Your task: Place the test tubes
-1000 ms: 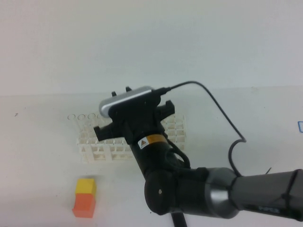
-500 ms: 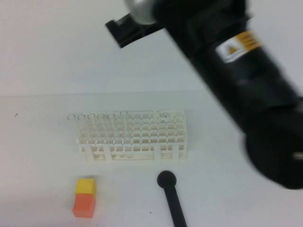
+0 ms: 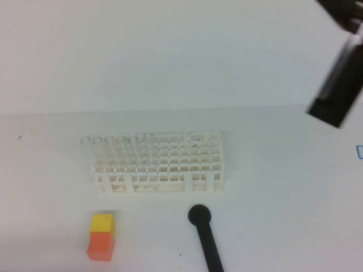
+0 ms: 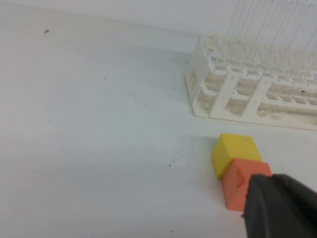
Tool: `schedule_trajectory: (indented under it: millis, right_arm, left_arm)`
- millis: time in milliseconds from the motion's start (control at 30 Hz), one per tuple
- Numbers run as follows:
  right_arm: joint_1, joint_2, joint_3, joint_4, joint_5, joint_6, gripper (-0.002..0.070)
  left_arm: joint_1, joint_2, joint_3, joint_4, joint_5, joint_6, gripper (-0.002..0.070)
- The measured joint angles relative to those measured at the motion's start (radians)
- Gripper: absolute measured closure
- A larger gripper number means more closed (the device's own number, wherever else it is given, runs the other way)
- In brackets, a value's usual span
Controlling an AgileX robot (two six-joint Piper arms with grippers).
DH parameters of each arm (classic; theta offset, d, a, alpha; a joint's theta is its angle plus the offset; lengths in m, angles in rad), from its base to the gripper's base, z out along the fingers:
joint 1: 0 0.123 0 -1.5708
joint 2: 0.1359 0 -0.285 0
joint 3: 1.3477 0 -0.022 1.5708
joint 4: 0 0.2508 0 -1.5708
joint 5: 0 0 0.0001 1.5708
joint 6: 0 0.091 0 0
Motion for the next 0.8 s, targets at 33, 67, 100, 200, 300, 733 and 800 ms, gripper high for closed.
schedule_trajectory:
  millis: [33, 67, 100, 200, 300, 733, 800]
  right_arm:
    - [-0.018, -0.017, 0.004, -0.014, 0.045, 0.000, 0.0677]
    - [-0.035, -0.035, 0.007, -0.028, 0.085, 0.000, 0.0677]
    - [-0.048, -0.051, 0.017, -0.034, 0.105, 0.000, 0.0677]
    - [-0.091, -0.112, 0.087, -0.044, 0.099, 0.000, 0.0677]
    - [-0.179, -0.195, 0.219, 0.001, 0.006, -0.002, 0.0678]
    - [-0.727, -0.782, 0.847, 0.306, -0.066, -0.002, 0.0678]
    - [-0.769, -0.862, 0.895, 0.310, -0.044, -0.002, 0.0678]
  left_arm:
    - [0.000, 0.000, 0.000, 0.000, 0.000, 0.000, 0.0676]
    - [0.000, 0.000, 0.000, 0.000, 0.000, 0.000, 0.0676]
    - [0.000, 0.000, 0.000, 0.000, 0.000, 0.000, 0.0676]
    - [0.000, 0.000, 0.000, 0.000, 0.000, 0.000, 0.0676]
    - [0.000, 0.000, 0.000, 0.000, 0.000, 0.000, 0.0676]
    - [-0.002, 0.000, 0.000, 0.000, 0.000, 0.002, 0.0676]
    - [-0.002, 0.002, 0.000, 0.000, 0.000, 0.002, 0.0676]
